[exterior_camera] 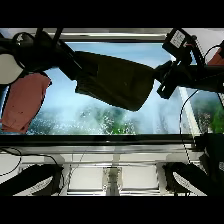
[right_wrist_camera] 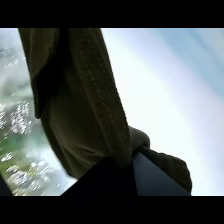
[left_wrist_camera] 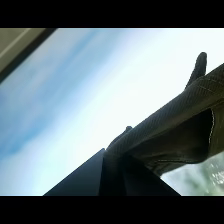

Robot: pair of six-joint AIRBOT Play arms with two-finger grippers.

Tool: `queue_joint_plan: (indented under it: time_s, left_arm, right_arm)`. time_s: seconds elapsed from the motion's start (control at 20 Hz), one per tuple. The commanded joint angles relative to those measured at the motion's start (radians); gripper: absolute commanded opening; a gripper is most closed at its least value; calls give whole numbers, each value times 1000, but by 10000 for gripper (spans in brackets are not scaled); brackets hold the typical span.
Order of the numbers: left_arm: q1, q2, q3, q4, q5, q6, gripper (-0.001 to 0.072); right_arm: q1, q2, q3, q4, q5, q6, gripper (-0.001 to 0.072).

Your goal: Fold the clothes and pants, and hang the long-sleeved shirts on hangers.

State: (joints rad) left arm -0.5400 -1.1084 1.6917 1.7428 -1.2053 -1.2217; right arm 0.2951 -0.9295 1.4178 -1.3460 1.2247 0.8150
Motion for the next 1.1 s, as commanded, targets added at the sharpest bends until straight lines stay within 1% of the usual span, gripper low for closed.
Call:
queue_joint_plan:
  time_s: [0.0,0.15,0.25,0.35,0.45,0.55,0.6,0.7,0.8,0.9,1.05]
  left_arm:
    - [2,6,-45,-24,-127,-5,76]
    - [2,40,-174,-113,-181,-11,76]
    - [2,76,-261,-124,-206,-57,76]
    - [2,109,-309,-120,-295,-97,76]
    - [7,126,-319,-121,-429,-150,76]
    - [17,126,-322,-122,-558,-210,76]
    - [21,126,-332,-121,-595,-240,76]
    - [34,126,-378,-137,-613,-296,76]
    - [45,126,-457,-154,-618,-338,76]
    - [57,126,-566,-154,-600,-346,76]
    - [88,126,-687,-155,-551,-396,76]
  right_arm:
    - [-1,5,9,-39,193,95,11]
    - [-1,7,-10,10,292,136,10]
    - [-1,7,-40,80,330,144,10]
    - [22,7,-67,109,379,146,11]
    - [50,6,-89,114,420,163,11]
    - [76,4,-124,130,434,171,11]
    - [89,5,-150,145,431,172,11]
    - [109,4,-225,156,390,172,11]
    - [112,4,-302,153,303,171,11]
    - [112,-5,-360,133,207,171,12]
    - [112,-54,-383,140,76,171,11]
